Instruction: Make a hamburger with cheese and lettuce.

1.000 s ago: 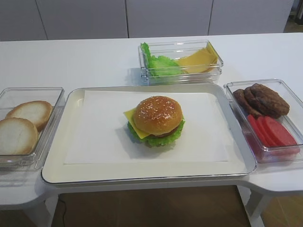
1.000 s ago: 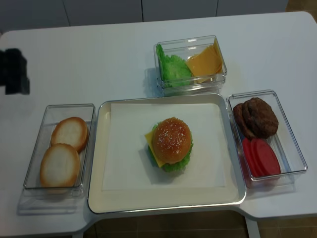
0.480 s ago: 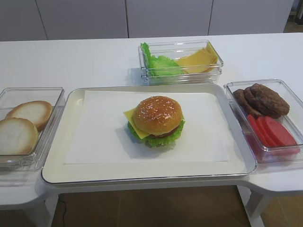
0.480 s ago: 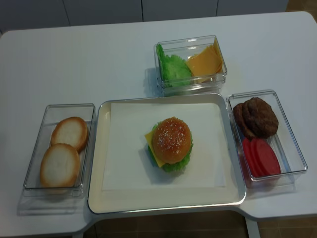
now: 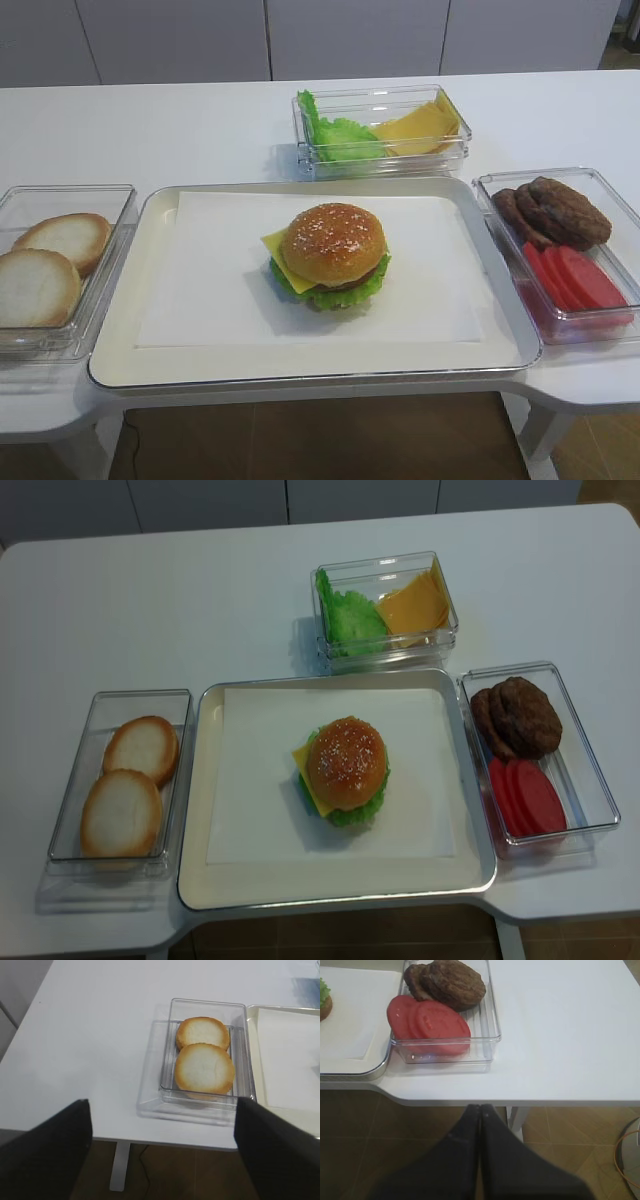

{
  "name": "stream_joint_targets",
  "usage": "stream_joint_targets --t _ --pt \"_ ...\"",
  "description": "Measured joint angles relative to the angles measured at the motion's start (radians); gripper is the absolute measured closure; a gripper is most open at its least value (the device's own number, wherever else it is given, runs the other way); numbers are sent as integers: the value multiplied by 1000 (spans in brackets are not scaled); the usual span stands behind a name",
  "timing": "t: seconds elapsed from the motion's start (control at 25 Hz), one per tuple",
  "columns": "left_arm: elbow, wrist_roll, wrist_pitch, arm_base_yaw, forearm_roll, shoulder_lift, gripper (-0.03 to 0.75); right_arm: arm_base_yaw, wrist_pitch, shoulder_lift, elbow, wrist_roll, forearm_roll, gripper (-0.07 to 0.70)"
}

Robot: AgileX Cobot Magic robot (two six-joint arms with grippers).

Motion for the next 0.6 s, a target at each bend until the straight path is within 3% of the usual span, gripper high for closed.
stream_joint_targets --t 0.6 --pt "237 25 6 0 -3 -330 42 0 0 0 0 0 0 680"
